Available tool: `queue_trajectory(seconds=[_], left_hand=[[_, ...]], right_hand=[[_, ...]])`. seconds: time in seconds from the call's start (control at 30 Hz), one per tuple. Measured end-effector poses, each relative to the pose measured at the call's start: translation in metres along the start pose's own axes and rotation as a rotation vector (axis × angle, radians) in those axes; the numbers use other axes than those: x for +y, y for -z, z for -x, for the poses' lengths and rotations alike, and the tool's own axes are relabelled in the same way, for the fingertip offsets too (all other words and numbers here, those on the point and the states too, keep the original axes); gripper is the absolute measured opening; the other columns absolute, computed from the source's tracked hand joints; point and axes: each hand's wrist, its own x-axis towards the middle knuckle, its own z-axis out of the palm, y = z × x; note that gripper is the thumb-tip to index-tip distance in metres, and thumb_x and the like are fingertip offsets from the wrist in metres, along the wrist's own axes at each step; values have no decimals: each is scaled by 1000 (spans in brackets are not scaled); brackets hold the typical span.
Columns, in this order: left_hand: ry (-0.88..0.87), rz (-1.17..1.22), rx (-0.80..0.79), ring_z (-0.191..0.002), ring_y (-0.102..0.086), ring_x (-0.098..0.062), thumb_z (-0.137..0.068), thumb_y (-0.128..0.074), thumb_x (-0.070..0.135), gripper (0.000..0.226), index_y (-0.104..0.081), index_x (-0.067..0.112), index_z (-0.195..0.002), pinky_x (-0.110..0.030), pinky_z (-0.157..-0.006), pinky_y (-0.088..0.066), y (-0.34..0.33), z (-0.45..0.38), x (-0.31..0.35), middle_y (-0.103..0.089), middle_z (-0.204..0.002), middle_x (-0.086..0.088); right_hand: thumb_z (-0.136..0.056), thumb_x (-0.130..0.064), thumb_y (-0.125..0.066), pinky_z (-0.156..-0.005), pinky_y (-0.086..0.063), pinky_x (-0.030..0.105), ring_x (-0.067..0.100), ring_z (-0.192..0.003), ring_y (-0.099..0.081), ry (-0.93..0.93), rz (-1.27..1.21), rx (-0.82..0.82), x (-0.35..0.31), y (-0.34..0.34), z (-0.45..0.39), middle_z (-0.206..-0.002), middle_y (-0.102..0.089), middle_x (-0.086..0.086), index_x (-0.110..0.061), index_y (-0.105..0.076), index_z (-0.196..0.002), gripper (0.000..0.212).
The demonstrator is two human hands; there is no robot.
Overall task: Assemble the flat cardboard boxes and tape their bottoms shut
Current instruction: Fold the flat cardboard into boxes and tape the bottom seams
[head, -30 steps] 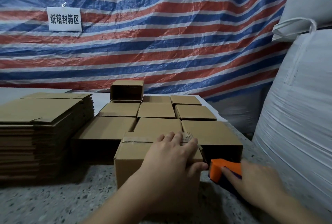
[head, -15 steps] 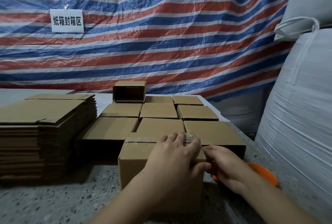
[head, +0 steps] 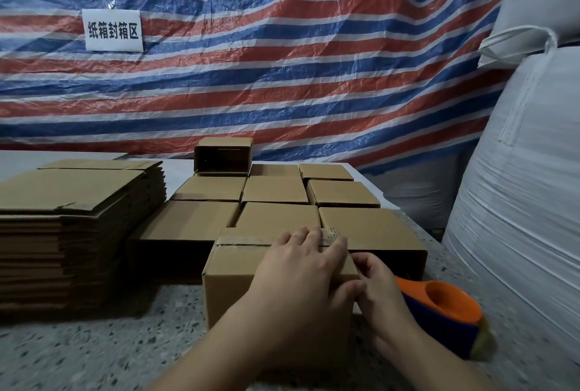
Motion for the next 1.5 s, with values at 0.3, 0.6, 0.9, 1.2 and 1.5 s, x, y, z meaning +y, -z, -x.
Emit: queue_trajectory(seconds=[0.3,0.6,0.9,1.2,1.5], left_hand=[[15,107,20,-148,-21,-22,-80,7,67,94,-6,14,-157,-35,-119,-14,5,0,1,-25,-161,-10],[119,425,114,-141,-30,-12,-92,-20,62,71,-15,27,-154,-30,-112,-23,16,6,4,-27,-160,0],[394,655,625,-109,-32,23,-97,-31,59,53,-42,31,-140,-5,-92,-30,35,55,-39,-42,-133,23],[667,1289,431,-105,-42,21,-102,-45,32,35,-45,46,-134,-18,-95,-33,2,87,-71,-50,-126,29],[906,1254,288,-83,-64,-5,-98,-53,43,19,-63,39,-82,-24,-63,-44,13,85,-74,-72,-75,18]], right_hand=[[-90,-68,-18,-111,-31,24,-4,-137,-35,250,125,-146,2,6,15,-141,-41,-34,-51,-38,-143,60],[-79,-72,-28,-93,-51,30,5,-125,-52,129,44,-209,14,-5,24,-139,-55,-13,-49,-47,-130,59],[-52,-104,-41,-119,-29,35,0,-145,-26,387,235,-255,6,3,22,-157,-23,-29,-61,-14,-141,102],[-90,-67,-39,-112,-43,42,6,-131,-51,396,237,-151,-2,-8,22,-138,-58,-16,-54,-42,-136,48],[-94,-71,-38,-87,-53,37,29,-93,-70,-18,490,-116,-36,-10,-6,-98,-75,14,0,-72,-103,79]])
